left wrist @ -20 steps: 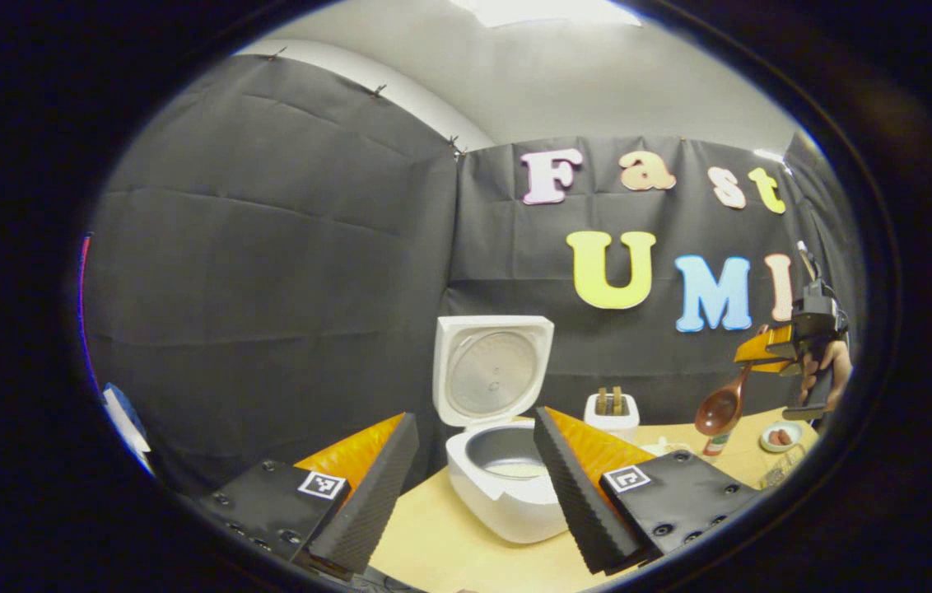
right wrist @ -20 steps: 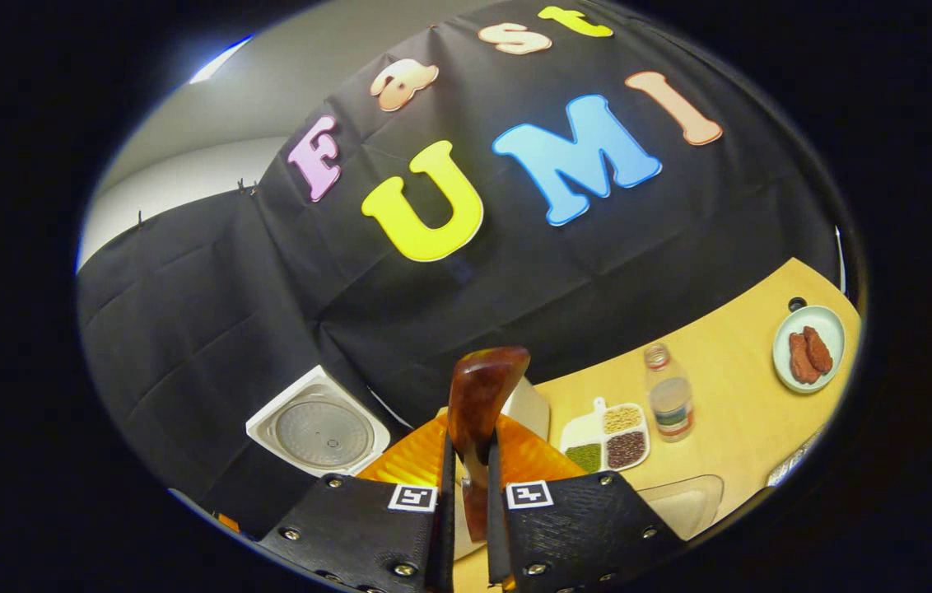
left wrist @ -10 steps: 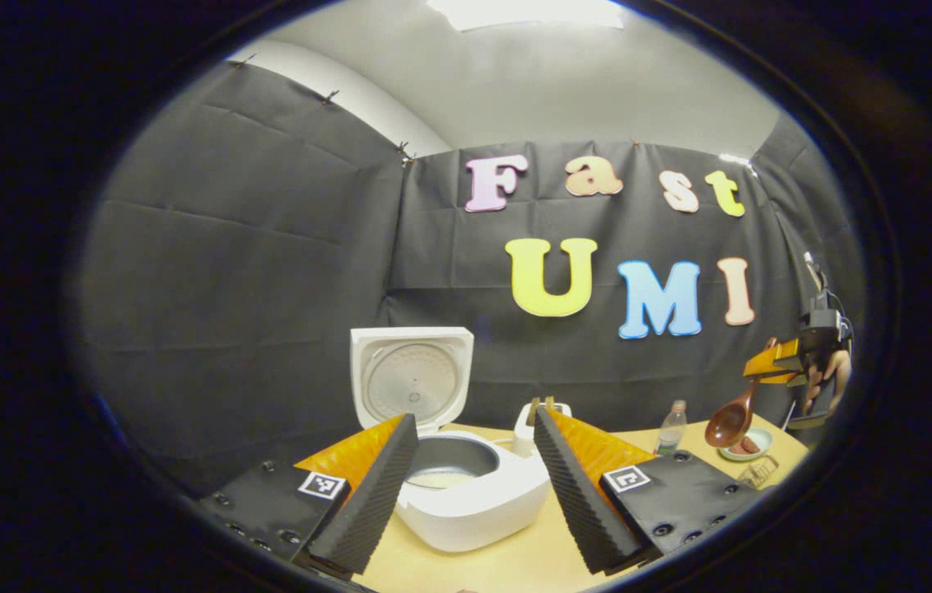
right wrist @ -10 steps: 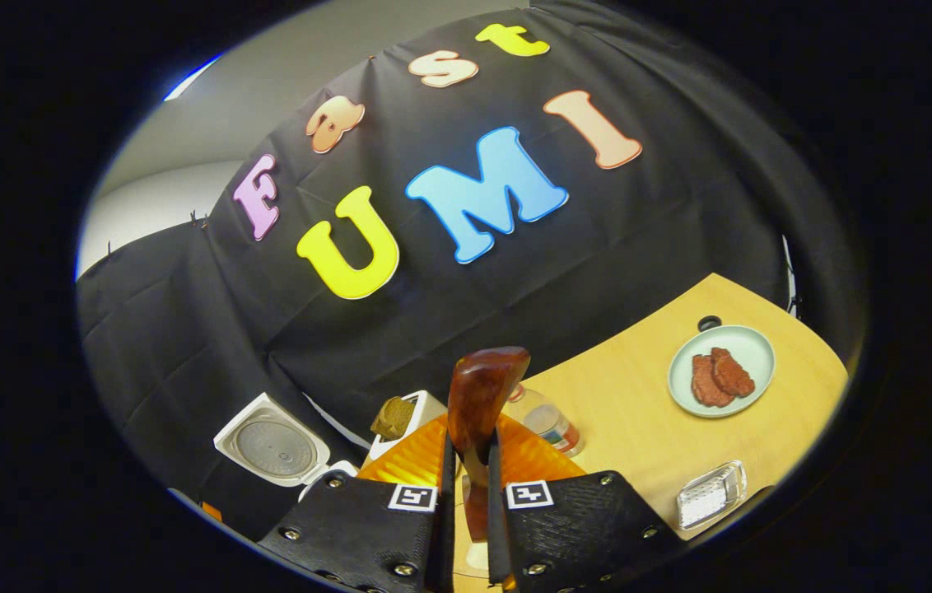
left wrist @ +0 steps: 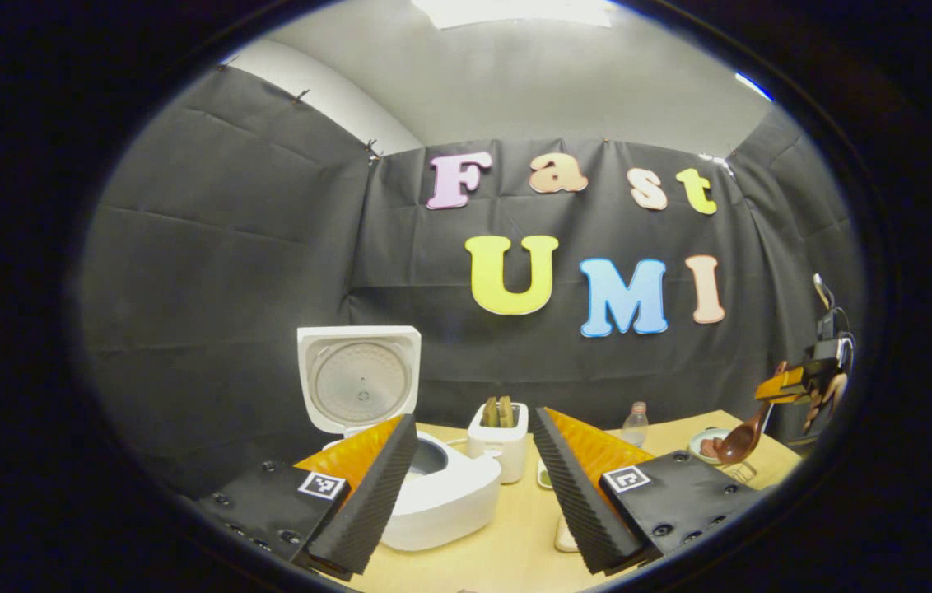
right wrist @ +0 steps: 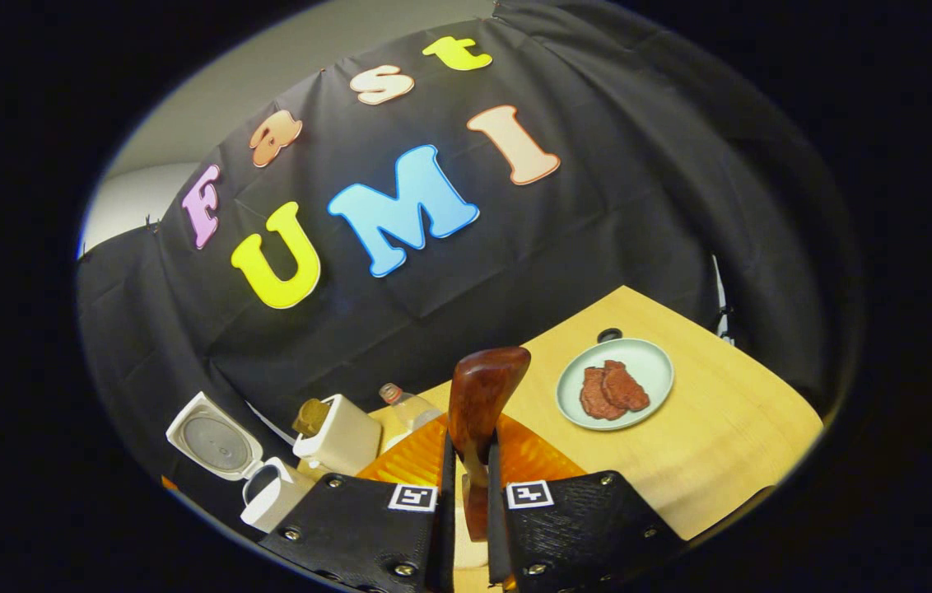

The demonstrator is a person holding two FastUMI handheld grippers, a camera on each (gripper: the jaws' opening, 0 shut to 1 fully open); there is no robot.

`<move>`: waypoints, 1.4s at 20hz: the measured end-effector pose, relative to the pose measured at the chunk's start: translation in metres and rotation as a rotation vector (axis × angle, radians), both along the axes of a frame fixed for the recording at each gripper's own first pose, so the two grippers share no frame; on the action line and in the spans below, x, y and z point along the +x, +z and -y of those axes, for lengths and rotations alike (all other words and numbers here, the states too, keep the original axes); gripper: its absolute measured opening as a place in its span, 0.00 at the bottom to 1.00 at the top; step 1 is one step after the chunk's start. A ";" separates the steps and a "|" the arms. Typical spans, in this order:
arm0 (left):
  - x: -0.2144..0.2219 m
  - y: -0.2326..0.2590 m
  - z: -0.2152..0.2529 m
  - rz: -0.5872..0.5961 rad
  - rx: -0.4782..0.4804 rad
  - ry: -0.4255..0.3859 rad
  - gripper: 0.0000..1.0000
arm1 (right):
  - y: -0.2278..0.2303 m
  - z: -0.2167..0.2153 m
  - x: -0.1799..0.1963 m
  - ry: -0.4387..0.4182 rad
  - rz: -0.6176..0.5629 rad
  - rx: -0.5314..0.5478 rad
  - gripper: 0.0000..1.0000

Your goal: Close the left gripper, press the button to open the rice cooker; take a wooden spoon from the chopstick holder with the right hand, scoop a spoonful of rice and pour it into the rice cooker, then put the wooden spoon back into the chopstick holder.

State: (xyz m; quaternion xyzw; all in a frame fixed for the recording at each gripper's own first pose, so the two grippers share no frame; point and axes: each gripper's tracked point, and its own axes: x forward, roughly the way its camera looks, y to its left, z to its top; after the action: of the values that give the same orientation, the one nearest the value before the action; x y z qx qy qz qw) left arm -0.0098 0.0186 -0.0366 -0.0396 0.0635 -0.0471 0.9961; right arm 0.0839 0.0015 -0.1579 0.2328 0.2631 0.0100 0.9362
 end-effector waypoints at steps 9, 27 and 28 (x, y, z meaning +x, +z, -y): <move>-0.005 0.005 0.008 0.001 0.053 -0.006 0.98 | -0.059 0.030 -0.023 0.001 -0.090 -0.138 0.16; -0.008 0.005 0.019 0.004 0.072 -0.013 0.91 | -0.095 0.064 -0.047 0.056 -0.142 -0.266 0.35; -0.007 0.005 0.021 0.006 0.073 -0.017 0.91 | -0.092 0.068 -0.048 0.049 -0.138 -0.275 0.43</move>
State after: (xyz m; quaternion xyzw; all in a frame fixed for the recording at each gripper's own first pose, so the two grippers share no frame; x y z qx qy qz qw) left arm -0.0173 -0.0019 -0.0319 -0.0025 0.0627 -0.0534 0.9966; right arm 0.0360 -0.0670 -0.2497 0.0962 0.3312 -0.0191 0.9384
